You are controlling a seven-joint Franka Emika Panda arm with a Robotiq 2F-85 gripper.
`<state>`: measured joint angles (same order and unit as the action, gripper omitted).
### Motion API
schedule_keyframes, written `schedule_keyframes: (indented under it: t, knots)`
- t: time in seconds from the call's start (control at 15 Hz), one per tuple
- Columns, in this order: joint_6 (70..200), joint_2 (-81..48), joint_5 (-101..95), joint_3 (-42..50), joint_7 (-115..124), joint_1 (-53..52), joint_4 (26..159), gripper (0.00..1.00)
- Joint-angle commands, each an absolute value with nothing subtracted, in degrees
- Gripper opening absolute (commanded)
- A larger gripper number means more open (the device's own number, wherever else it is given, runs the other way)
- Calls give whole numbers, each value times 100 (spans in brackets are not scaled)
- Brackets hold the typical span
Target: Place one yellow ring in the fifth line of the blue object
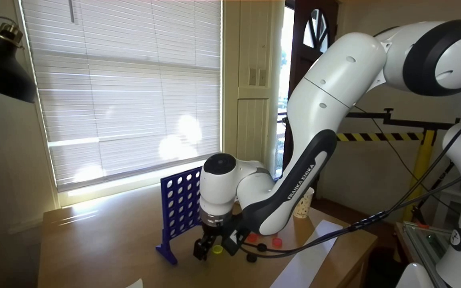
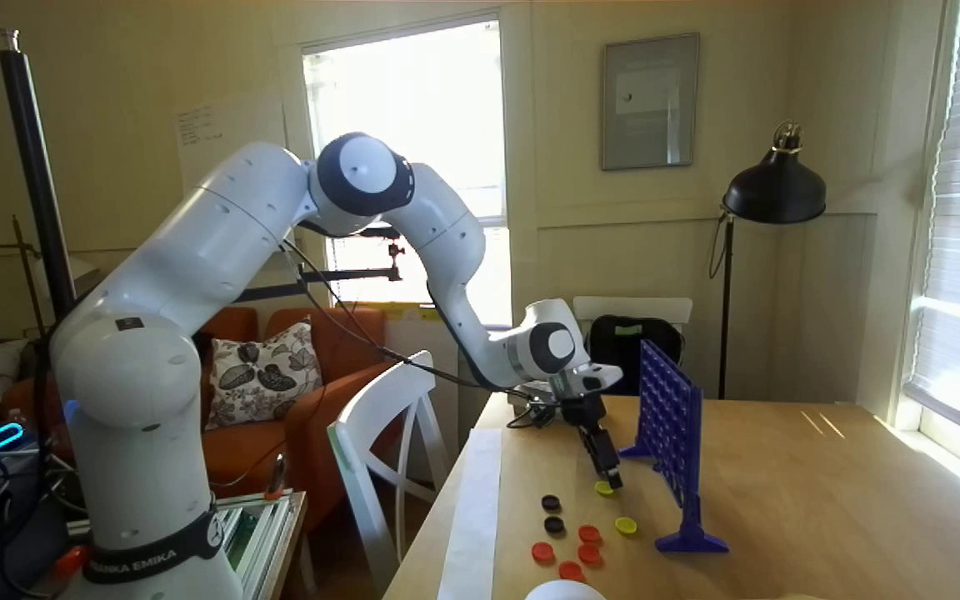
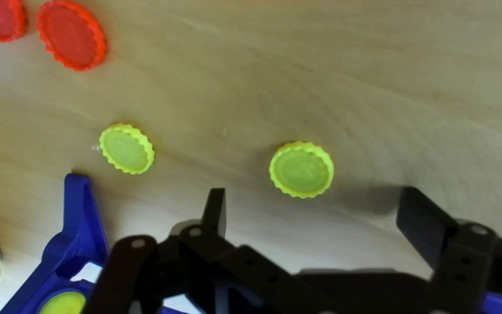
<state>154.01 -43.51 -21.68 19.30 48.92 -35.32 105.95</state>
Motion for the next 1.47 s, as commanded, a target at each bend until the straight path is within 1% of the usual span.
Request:
schedule_keyframes:
  t: [0.0,0.33,0.4,0.47,0.6,0.67,0.8,0.87,1.4]
  knots:
    - [15694,-4166,-2294,2005,5141,-3562,11012,100]
    - [15802,-4073,-2270,2061,5272,-3600,11223,100]
    - [15835,-4067,-2268,2065,5280,-3596,11245,75]
    - [15851,-4059,-2271,2071,5282,-3593,11267,74]
    - [15883,-4039,-2273,2082,5286,-3598,11308,60]
    - [15896,-4024,-2270,2078,5276,-3592,11330,90]
    - [15941,-4041,-2293,2099,5263,-3584,11330,95]
    - [15966,-4053,-2296,2116,5266,-3577,11339,100]
    - [16610,-4199,-2280,2379,5153,-3645,11388,100]
